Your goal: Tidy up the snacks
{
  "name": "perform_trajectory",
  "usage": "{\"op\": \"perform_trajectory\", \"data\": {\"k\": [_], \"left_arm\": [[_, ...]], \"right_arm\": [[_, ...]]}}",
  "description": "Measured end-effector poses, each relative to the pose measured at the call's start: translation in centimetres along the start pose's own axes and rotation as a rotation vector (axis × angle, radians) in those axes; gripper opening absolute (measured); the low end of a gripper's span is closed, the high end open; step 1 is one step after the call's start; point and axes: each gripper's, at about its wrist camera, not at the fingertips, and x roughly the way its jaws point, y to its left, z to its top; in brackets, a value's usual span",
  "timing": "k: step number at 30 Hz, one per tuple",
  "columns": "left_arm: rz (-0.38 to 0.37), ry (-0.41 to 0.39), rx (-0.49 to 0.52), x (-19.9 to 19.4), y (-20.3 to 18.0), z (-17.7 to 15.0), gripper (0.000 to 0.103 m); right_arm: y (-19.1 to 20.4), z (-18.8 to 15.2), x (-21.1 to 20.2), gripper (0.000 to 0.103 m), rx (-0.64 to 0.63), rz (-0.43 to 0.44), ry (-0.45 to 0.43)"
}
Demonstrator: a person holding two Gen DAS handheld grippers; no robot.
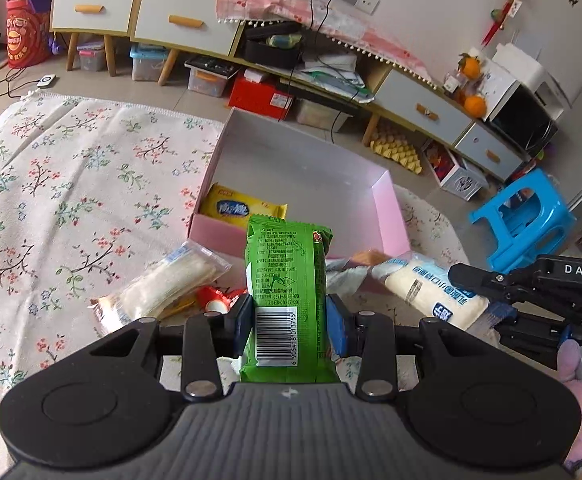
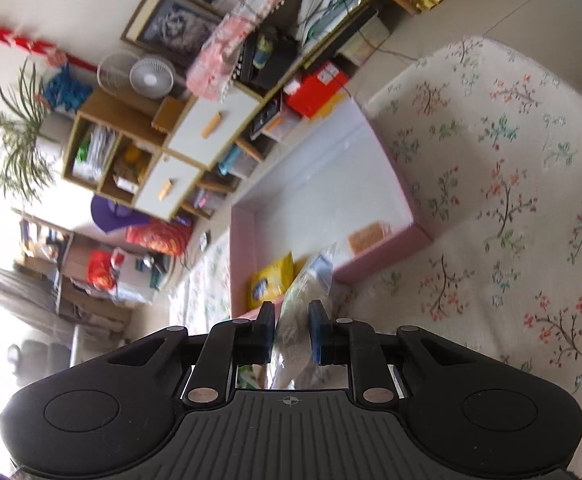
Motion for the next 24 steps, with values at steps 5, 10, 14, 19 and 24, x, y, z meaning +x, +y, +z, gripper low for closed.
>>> {"op": "perform_trajectory", "data": {"k": [5,10,14,19,24], "left_arm": [[-0.011,-0.033,-0.014,0.7,-0.3,0.6,0.036],[-0.011,0.003,-0.067,1.6,0.2,0.3,0.036],[0.001,0.03,-0.059,1.8,0.4,-0.1,0.036],[-0.003,0.061,-0.05,2.0,0.2,-0.7,0.036],[-0.007,0.075,-0.026,2.0,0.0,-1.1,0.036]], "right_arm": [[-1.1,1.7,0.6,0.016,0.029,0.034,-0.032],[-2.9,2.2,2.0,0.012,0.056,-0.009,0.018],[-2.6,1.6,2.4,0.012,-0.016,-0.086,0.05],[-1.1,0.2,3.6,0.041,-0.231,-0.202,0.064],[-0.4,-1.3,5.4,0.065,-0.421,-0.243,0.145]]}}
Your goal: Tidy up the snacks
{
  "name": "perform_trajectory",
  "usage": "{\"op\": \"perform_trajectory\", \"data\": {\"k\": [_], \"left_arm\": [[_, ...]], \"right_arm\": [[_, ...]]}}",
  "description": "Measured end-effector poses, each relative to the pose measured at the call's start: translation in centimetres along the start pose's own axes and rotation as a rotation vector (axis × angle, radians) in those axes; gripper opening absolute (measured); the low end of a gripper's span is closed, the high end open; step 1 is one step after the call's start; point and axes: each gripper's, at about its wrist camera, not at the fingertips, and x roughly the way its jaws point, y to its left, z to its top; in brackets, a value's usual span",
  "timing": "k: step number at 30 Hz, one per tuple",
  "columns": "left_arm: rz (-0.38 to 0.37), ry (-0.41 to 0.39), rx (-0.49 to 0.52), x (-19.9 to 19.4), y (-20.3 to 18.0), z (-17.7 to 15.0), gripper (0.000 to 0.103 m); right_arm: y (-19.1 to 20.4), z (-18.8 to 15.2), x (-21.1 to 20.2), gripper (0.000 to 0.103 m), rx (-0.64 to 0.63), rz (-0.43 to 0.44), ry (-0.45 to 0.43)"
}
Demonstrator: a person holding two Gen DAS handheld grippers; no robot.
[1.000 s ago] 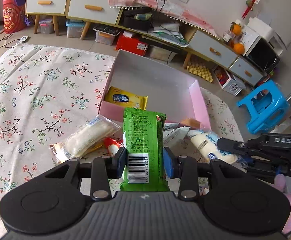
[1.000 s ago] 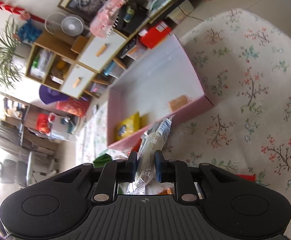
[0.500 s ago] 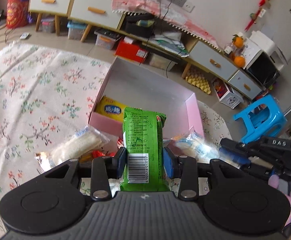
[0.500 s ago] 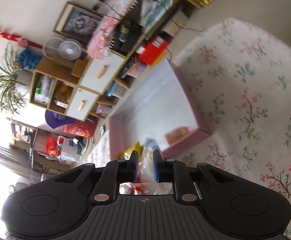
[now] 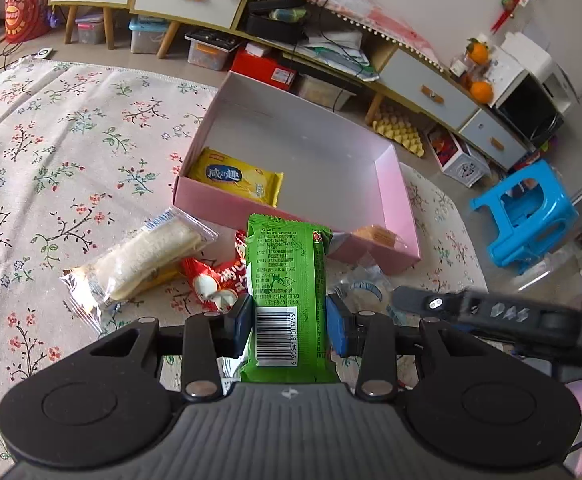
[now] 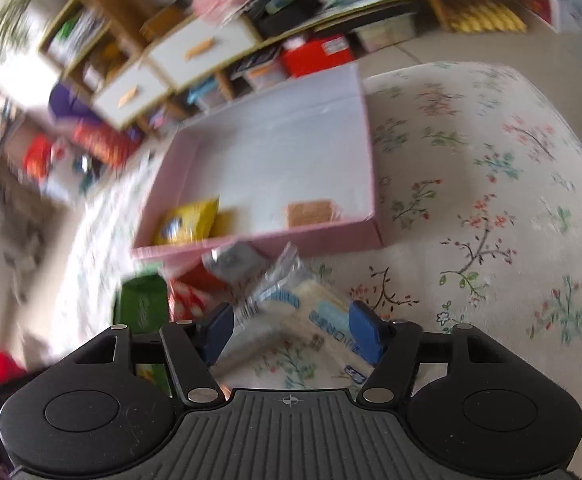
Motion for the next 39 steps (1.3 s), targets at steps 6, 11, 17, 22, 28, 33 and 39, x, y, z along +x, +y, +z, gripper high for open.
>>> {"op": "perform_trajectory", "data": {"k": [6,11,17,22,28,33,39], "left_arm": [[0.009,0.025,0.029,0.4,-0.2,-0.5,0.036],[0.019,0.036,0.042,0.6,-0.2,-0.7,0.036],[0.026,0.034,0.05,0.6,-0.3,-0.8,0.036],[0.025,0.016,0.05,0.2,-0.2,-0.6,0.036],[0.011,-0.029,0.063,-0.4,-0.8,0.6,0.036],[0.007,-0.059,0.09,0.0,-1.8,2.5,0.036],[0.009,-0.089,0.132,1.9,-3.1,5.9,0.036]], "right_arm": [[0.7,-0.9,1.1,0.064,-0.199,-0.097,0.033],[1.2,-1.7,1.8,0.064,-0.324,-0.131,0.046],[2.3,-3.0,2.8,0.042,-0.462,-0.208,0.02],[2.2,-2.7,1.7,0.029,-0.423,-0.165,0.006],[2.1,-1.9,-1.2,0.028,-0.329,-0.094,-0.021],[2.1,0.4,-3.8,0.028,-0.26,-0.033,-0.097],[1.5,4.6,-3.1,0.029,-0.142,-0.013,-0.151]]}}
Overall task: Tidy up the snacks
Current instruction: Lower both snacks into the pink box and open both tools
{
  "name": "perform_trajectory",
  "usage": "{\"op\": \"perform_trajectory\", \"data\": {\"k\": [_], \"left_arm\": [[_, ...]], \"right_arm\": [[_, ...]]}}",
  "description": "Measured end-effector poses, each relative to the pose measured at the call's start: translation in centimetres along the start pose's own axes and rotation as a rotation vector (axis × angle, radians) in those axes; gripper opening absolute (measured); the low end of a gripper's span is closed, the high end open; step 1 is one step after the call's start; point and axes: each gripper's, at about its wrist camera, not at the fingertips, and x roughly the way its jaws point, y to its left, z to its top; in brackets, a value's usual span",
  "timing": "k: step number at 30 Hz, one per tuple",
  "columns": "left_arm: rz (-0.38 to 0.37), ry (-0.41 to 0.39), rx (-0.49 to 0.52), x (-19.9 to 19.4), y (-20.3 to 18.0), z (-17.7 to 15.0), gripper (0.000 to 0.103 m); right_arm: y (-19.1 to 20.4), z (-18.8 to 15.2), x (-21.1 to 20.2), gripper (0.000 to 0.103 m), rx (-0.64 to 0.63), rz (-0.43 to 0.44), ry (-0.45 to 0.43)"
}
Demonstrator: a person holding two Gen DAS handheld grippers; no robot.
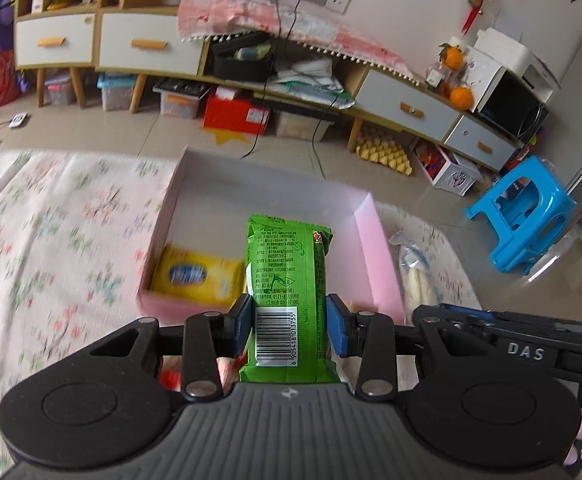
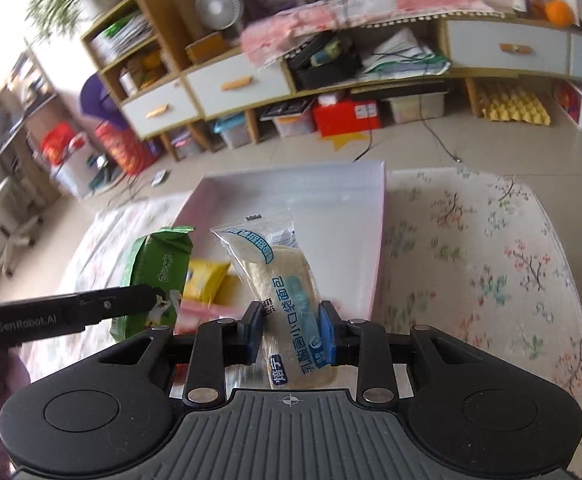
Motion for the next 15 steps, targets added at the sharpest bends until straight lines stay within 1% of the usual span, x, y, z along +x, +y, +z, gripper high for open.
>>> {"op": "perform_trajectory", "data": {"k": [3,7,10,13,15], "left_arm": [[-0.016,0.002,-0.008,1.9,0.2,1.4,0.036],[0.016,-0.007,-0.007,4.8,0.5,2.8,0.036],[0.038,-0.001,-0.02,6.9,0.8,3.6,0.036],[0.033,0.018,-0.045,8.7,1.2,4.2,0.036],[0.041,0.018,-0.042,9.5,1.1,4.5,0.036]], "right_arm": [[-0.9,1.8,1.7,0.029,0.061,0.002,-0.014],[-2.0,3.7,4.4,0.029,0.117,-0.008,-0.018],[-2.8,4.6,6.3,0.029,0.151,-0.024,-0.006],[-3.4,5.1,7.7,0.029,0.181,-0.024,-0.012],[-3.7,5.4,8.5,0.029,0.189,-0.033,-0.02]]}}
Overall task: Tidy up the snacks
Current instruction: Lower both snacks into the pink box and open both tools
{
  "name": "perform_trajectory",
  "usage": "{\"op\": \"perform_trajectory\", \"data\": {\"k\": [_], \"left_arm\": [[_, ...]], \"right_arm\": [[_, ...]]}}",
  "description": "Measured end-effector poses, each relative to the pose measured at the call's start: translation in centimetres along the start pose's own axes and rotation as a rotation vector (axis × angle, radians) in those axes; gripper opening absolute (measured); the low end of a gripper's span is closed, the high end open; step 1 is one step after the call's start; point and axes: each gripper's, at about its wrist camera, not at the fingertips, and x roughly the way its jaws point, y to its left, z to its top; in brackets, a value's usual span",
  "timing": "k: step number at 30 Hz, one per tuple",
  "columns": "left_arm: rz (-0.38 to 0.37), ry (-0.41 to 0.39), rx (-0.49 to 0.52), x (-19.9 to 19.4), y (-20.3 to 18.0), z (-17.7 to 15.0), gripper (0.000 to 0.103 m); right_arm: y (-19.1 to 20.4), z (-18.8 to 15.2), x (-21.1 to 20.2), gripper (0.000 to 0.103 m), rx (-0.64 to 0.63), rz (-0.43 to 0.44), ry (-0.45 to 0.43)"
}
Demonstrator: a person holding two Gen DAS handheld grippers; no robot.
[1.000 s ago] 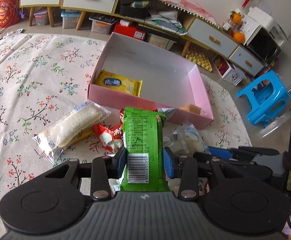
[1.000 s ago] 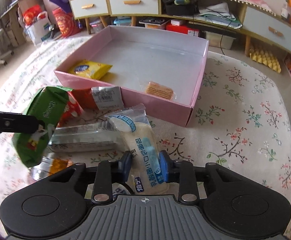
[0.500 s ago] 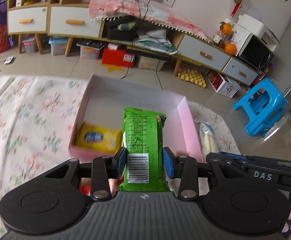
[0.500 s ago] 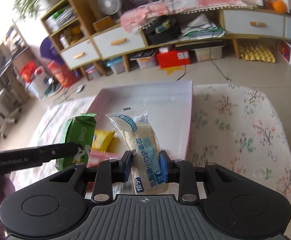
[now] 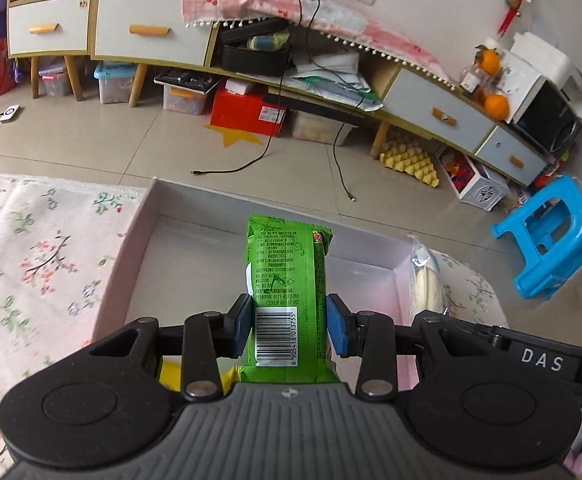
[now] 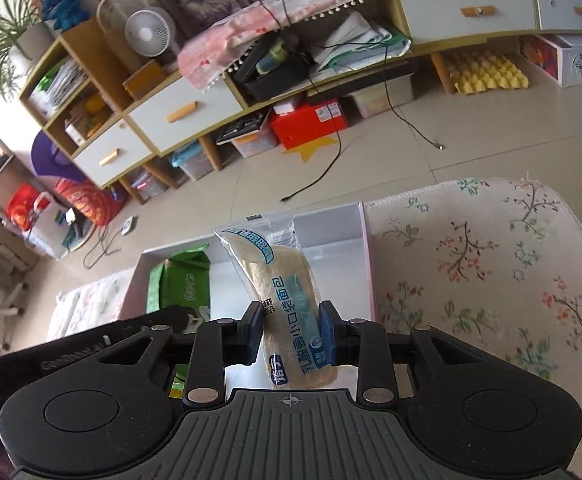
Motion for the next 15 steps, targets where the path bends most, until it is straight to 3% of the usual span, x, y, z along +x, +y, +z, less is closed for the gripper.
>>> {"op": "perform_trajectory", "data": {"k": [7,11,15], "left_arm": [[-0.02,-0.04,-0.013,1.4,0.1,-0.2,0.039],[-0.001,-0.041,0.004,1.5,-0.2,-0.2,0.044],[0.002,-0.039,-0.002,1.1,-0.2,-0.1,0.051]], "right_arm": [[-1.0,0.7,1.2,0.033,0.055,-0.007,-0.028],[-1.6,0.9,0.9,0.049,0.092,0.015,-0.038],[-1.9,0.8,0.4,0.049,0.099,0.005,-0.035]]}}
